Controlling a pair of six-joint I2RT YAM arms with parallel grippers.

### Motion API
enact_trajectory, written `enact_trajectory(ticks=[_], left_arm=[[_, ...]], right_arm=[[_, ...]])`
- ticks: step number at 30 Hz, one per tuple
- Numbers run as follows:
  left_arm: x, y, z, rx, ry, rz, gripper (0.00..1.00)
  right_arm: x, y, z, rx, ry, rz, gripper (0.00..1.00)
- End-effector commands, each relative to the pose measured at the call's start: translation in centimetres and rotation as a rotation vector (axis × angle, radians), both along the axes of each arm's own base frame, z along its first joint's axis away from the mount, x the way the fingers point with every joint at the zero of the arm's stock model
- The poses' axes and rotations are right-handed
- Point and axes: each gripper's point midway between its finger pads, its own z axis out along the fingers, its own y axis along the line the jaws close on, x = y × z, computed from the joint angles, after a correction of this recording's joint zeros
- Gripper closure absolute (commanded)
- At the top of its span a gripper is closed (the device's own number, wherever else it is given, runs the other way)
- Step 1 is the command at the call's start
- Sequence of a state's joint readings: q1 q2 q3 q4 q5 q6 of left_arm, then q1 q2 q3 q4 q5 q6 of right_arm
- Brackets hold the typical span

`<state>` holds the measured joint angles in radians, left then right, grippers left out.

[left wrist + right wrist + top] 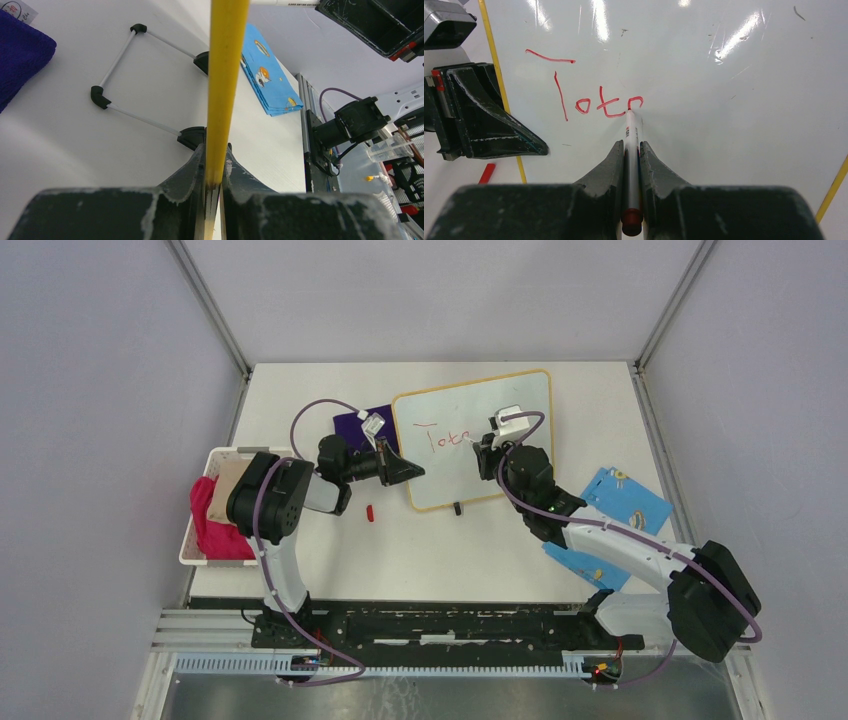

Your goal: Write a sentence on the whiteboard

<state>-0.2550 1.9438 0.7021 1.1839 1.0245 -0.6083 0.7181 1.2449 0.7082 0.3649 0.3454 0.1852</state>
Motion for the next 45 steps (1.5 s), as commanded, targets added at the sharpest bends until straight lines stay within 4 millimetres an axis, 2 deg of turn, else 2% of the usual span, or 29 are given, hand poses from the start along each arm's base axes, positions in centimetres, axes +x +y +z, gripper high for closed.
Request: enact_trajectory(ticks=[1, 10, 25, 32, 45], left_arm=[[0.5, 0.1, -0.5, 0.032, -0.015, 0.026, 0.98], [0.5, 0.1, -0.4, 0.032, -0.015, 0.025, 0.98], [0.4, 0.1, -0.5, 0.033, -0.013, 0.023, 0.98], [0.5, 0.1, -0.5, 0.035, -0.012, 0.023, 0.98], [0.5, 0.0, -0.6, 0.037, -0.012, 0.022, 0.98]], right_arm=[[-0.1, -0.8, 0.4, 0.0, -0.023, -0.022, 1.0], [0.3, -1.6, 1.6, 0.004, -0.045, -0.07, 1.0], [1.2, -0.7, 3.6, 0.019, -0.077, -0.062, 1.0], [1.2, -0.6, 3.4, 0.014, -0.072, -0.056, 1.0], [0.2, -1.5, 1.1, 0.0, -0.039, -0.061, 1.0]])
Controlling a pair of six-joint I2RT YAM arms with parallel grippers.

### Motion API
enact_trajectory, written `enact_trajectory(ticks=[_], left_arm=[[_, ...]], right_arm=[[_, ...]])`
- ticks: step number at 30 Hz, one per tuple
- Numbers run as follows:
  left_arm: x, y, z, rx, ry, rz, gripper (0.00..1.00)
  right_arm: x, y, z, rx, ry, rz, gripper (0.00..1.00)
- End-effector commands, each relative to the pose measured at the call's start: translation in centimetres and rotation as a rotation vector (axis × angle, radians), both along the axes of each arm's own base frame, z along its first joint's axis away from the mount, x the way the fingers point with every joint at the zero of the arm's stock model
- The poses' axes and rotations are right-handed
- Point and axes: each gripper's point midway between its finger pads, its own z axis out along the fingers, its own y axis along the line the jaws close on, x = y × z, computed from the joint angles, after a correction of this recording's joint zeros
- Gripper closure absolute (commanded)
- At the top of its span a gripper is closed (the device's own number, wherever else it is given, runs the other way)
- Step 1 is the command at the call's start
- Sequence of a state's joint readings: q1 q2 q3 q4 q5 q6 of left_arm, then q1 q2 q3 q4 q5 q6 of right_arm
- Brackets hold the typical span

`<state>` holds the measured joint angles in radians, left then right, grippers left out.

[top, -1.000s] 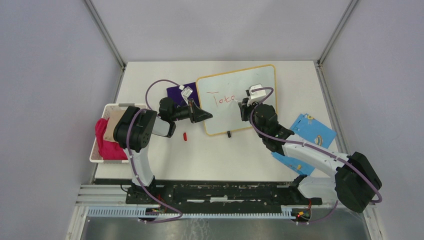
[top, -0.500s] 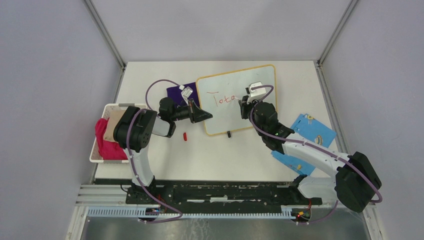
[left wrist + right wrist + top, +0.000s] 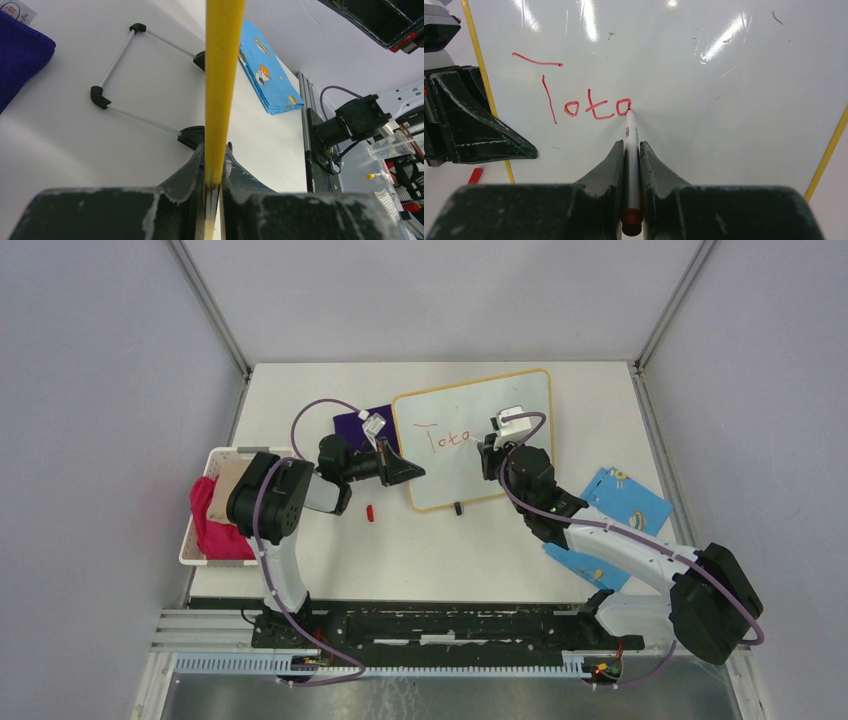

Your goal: Write a sentence on the whiteboard

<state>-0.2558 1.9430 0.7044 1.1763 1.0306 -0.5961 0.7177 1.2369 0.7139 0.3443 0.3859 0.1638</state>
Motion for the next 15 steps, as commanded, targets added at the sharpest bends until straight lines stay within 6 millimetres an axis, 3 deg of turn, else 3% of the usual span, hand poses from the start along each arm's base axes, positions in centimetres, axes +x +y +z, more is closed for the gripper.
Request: enact_trajectory(ticks=[1, 8, 15], left_arm=[[0.5, 0.1, -0.6, 0.033, -0.003, 0.03, 0.98], [0.5, 0.0, -0.6, 0.036, -0.004, 0.027, 0.98], [0.5, 0.0, -0.6, 0.039, -0.004, 0.028, 0.98]], right_arm=[[0.0, -0.7, 1.0, 0.03, -0.033, -0.027, 1.0], [-0.1, -1.2, 1.3, 0.026, -0.041, -0.043, 1.0], [-0.3, -0.8, 3.6, 0.083, -0.097, -0.015, 1.0]])
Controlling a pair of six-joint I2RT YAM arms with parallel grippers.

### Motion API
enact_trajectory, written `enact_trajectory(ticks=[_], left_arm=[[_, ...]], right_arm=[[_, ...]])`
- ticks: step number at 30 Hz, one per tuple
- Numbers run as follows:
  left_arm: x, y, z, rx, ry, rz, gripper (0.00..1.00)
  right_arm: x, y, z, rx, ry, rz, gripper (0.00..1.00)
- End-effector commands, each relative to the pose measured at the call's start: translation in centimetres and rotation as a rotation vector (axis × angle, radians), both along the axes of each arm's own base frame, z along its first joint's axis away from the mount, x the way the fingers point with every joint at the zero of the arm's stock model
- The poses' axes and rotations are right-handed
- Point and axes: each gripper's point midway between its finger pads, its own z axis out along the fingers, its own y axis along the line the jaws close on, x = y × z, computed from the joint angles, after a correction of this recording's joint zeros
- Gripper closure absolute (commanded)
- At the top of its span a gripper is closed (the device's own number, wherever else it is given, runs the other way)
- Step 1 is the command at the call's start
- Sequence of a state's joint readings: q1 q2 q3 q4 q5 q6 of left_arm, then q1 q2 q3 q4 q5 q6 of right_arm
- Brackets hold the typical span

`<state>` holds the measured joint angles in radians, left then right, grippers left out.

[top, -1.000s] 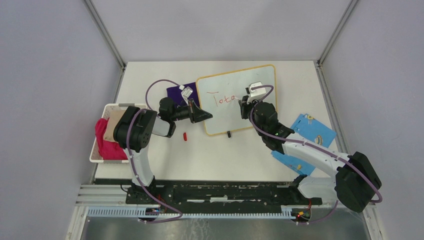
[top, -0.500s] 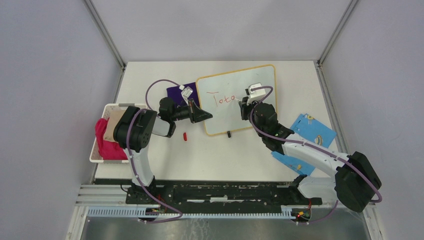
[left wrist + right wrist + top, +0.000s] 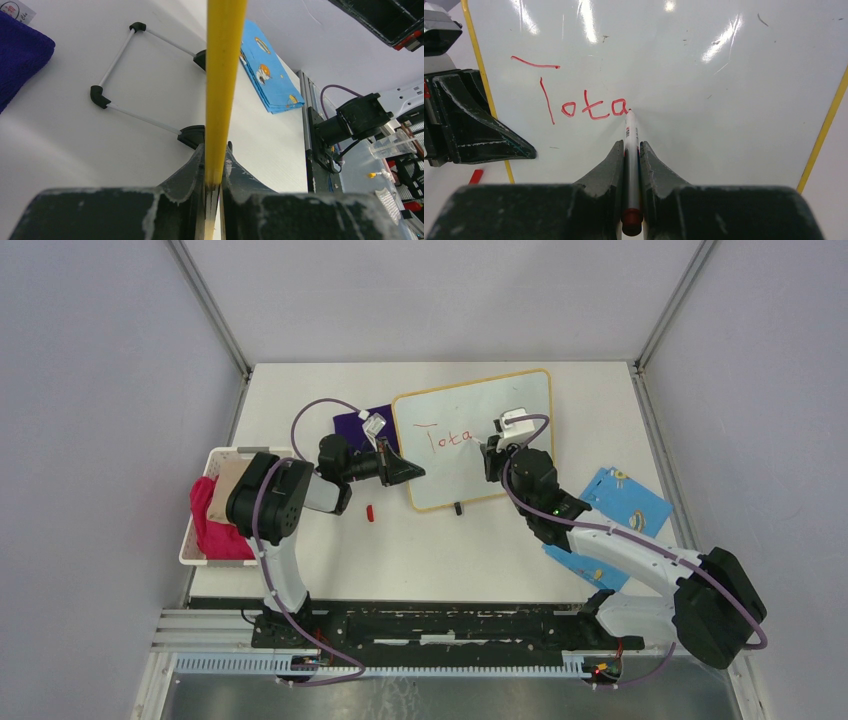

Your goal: Write a sentence on the whiteboard

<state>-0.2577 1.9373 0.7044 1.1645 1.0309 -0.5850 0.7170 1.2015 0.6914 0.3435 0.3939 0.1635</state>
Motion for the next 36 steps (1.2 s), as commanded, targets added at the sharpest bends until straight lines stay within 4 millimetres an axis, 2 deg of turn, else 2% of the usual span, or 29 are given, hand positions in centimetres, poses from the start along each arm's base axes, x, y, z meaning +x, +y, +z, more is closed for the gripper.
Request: enact_trajectory(ticks=[1, 8, 17, 27, 36], left_arm=[[0.5, 0.1, -0.7, 0.035, -0.001, 0.031, 0.98], [0.5, 0.0, -0.6, 0.036, -0.001, 0.03, 0.98], [0.5, 0.0, -0.6, 0.037, -0.002, 0.027, 0.98], [0.6, 0.0, -0.8, 0.04, 0.001, 0.03, 0.98], [0.6, 0.0, -0.8, 0.041, 0.001, 0.029, 0.98]], right_arm=[[0.3, -0.2, 3.6, 0.079, -0.094, -0.007, 1.0], [1.0, 0.0, 4.0, 0.072, -0.096, -0.015, 1.0], [1.6, 0.1, 3.2, 0.061, -0.081, -0.02, 1.0], [0.9, -1.0, 1.3, 0.039, -0.05, -0.042, 1.0], [0.5, -1.7, 0.5, 0.032, -0.037, -0.05, 1.0]])
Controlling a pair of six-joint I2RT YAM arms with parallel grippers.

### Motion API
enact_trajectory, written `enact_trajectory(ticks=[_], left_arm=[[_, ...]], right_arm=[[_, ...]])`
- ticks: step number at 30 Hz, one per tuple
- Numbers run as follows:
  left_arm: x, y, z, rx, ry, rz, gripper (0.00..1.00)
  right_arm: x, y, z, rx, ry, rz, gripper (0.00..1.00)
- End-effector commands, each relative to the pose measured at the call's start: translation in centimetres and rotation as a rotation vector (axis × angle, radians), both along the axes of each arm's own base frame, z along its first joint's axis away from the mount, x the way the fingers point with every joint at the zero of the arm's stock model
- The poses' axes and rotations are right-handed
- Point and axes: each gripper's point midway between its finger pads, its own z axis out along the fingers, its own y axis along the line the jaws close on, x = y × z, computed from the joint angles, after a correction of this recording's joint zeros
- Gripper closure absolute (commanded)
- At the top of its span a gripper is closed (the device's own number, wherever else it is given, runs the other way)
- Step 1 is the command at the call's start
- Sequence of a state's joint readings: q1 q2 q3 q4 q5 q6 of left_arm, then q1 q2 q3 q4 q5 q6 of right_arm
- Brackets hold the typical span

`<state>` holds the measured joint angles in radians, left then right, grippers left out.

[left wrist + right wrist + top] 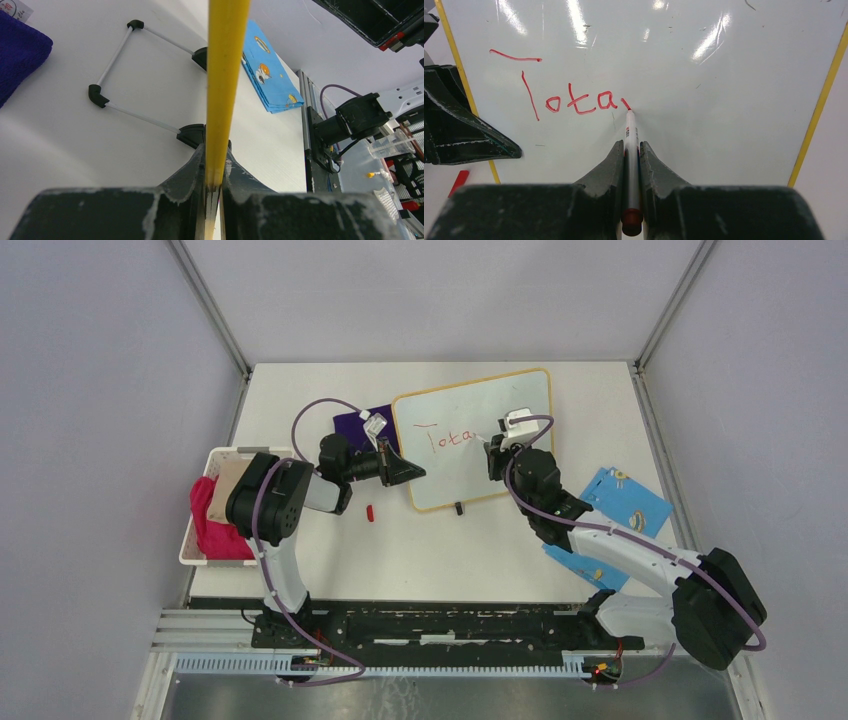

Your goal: Write a sentence on the whiteboard

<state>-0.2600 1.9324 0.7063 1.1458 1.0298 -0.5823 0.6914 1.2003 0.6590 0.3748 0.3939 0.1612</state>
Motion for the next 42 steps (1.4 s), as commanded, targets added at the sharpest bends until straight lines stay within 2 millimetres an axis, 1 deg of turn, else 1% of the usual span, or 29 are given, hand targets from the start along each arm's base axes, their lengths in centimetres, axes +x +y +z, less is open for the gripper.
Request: enact_trajectory(ticks=[1, 3, 8, 12, 20, 24, 27, 42], left_arm=[[0.6, 0.1, -0.7, 0.037, -0.007, 0.031, 0.98], [0.6, 0.1, -0.7, 0.038, -0.008, 0.03, 0.98], [0.6, 0.1, -0.8, 0.04, -0.005, 0.031, 0.98], [0.6, 0.1, -0.9, 0.041, -0.005, 0.031, 0.98], [0.6, 0.1, -0.8, 0.041, -0.005, 0.028, 0.98], [0.6, 0.1, -0.8, 0.042, -0.006, 0.028, 0.98], [0.6, 0.1, -0.9, 0.044, -0.003, 0.029, 0.98], [0.6, 0.0, -1.0, 0.048, 0.0, 0.029, 0.98]], right_arm=[[0.1, -0.7, 1.3, 0.035, -0.036, -0.028, 1.0], [0.2, -0.9, 1.6, 0.043, -0.043, -0.034, 1.0], [0.3, -0.6, 3.8, 0.079, -0.084, -0.025, 1.0], [0.8, -0.7, 5.1, 0.08, -0.106, -0.032, 1.0], [1.7, -0.4, 5.4, 0.076, -0.105, -0.035, 1.0], [1.9, -0.3, 5.0, 0.069, -0.092, -0.032, 1.0], [1.8, -0.4, 4.2, 0.062, -0.076, -0.034, 1.0], [0.4, -1.1, 0.8, 0.045, -0.015, -0.026, 1.0]])
